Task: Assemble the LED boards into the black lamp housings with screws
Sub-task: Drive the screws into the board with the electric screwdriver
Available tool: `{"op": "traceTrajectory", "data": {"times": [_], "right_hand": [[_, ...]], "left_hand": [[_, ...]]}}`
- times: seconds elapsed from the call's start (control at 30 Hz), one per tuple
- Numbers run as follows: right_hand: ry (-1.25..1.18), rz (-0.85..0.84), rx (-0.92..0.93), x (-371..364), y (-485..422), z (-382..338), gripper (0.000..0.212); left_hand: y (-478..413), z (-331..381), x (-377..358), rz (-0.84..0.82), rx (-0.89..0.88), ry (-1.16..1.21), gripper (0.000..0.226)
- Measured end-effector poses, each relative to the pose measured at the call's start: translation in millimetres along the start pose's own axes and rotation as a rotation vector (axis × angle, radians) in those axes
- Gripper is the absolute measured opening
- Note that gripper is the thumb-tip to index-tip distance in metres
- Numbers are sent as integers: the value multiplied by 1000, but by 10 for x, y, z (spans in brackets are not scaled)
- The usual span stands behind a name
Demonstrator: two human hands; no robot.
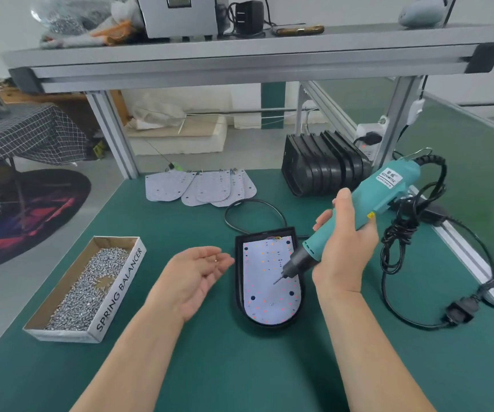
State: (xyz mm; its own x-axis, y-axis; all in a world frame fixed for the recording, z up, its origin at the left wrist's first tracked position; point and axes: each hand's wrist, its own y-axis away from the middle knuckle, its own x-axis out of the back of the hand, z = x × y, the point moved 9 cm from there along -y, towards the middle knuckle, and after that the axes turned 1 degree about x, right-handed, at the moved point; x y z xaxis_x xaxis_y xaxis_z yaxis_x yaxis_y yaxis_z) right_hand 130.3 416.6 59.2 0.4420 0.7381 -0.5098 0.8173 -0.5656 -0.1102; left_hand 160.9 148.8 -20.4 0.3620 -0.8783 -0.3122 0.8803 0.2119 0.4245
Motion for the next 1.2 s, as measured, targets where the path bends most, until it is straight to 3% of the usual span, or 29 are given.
{"op": "traceTrajectory", "data": {"times": [0.1, 0.3, 0.5, 0.73, 1.03, 1.2], "right_hand": [[-38, -16, -40, -60, 25, 46, 18], [-81, 6, 2, -166, 76, -101, 17], [-99, 18, 74, -299, 146, -227, 18], [-85, -9, 125, -379, 233, -253, 20], [-71, -30, 148, -400, 276, -226, 17], [-64, -27, 171, -398, 293, -219, 15]], "left_hand": [[120, -52, -158, -124, 43, 87, 17], [215, -130, -292, -146, 80, 160, 10], [291, -255, -413, -153, 207, 188, 18], [364, -403, -545, -191, 372, 455, 26], [344, -393, -488, -159, 334, 470, 28], [300, -351, -471, -151, 208, 380, 9]]}}
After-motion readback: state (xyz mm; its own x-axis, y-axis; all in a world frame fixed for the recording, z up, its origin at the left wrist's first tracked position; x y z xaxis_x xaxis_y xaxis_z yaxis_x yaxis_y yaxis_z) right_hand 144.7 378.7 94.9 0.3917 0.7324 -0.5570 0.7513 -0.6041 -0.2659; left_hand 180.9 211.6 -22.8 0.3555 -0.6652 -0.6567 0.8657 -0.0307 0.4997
